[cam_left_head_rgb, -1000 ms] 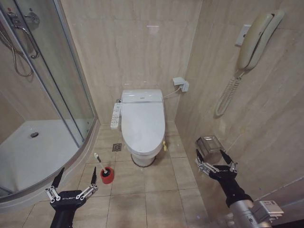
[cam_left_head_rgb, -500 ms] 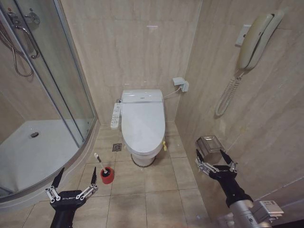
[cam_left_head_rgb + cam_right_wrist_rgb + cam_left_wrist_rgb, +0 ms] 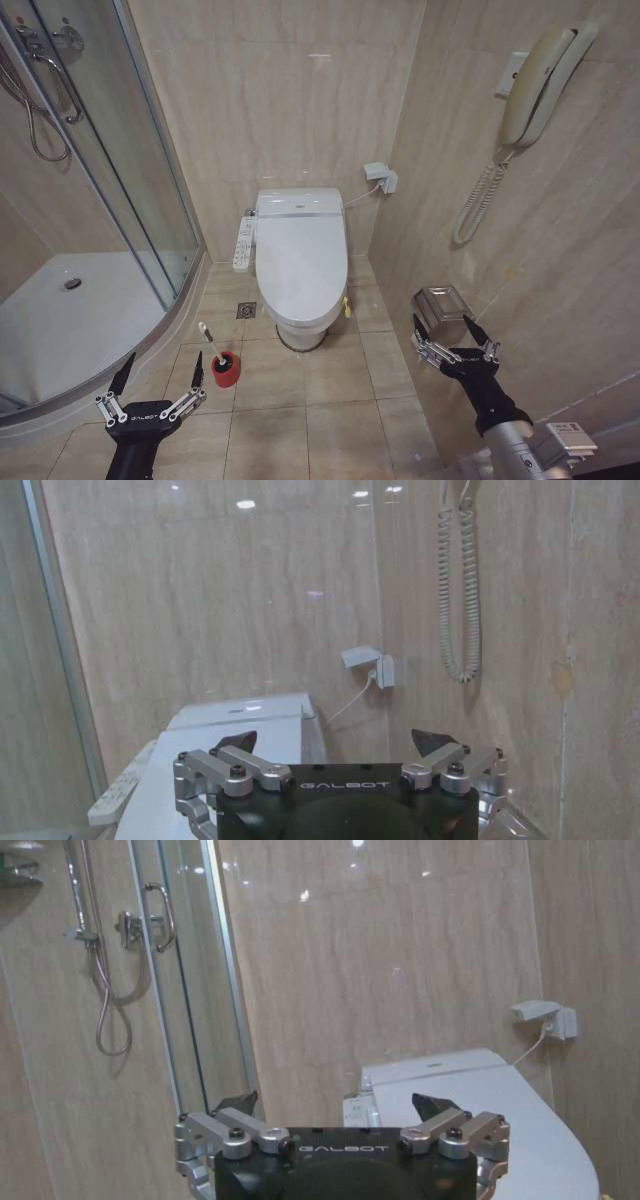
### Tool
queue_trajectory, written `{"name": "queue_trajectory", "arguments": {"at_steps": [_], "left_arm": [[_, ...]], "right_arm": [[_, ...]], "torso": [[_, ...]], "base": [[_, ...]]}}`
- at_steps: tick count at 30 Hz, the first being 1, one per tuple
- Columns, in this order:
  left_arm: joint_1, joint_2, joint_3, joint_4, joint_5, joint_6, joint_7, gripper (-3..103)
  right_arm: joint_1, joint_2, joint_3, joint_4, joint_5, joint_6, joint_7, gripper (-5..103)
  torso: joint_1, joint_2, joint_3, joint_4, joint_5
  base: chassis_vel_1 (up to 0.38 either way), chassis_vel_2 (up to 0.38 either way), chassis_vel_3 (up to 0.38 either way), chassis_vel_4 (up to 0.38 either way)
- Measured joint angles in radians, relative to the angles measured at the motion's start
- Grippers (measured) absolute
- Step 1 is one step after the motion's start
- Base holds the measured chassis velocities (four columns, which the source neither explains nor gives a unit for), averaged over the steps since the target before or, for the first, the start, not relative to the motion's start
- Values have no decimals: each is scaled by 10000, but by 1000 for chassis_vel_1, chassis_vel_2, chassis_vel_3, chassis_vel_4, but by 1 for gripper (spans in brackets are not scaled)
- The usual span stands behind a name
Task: Open the toilet lid, clean the toilet bowl with a toilet brush, close the toilet lid, and flush.
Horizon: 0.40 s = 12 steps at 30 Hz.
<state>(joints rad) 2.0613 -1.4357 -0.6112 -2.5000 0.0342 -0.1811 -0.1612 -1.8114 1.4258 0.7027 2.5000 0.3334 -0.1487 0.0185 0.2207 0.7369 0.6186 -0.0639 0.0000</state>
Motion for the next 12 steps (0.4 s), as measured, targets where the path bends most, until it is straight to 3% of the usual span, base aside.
{"name": "queue_trajectory", "arguments": {"at_steps": [12], "left_arm": [[0, 0, 0, 0, 0, 0, 0, 100]], "right_arm": [[0, 0, 0, 0, 0, 0, 0, 100]], "torso": [[0, 0, 0, 0, 0]], "base": [[0, 0, 0, 0]]}}
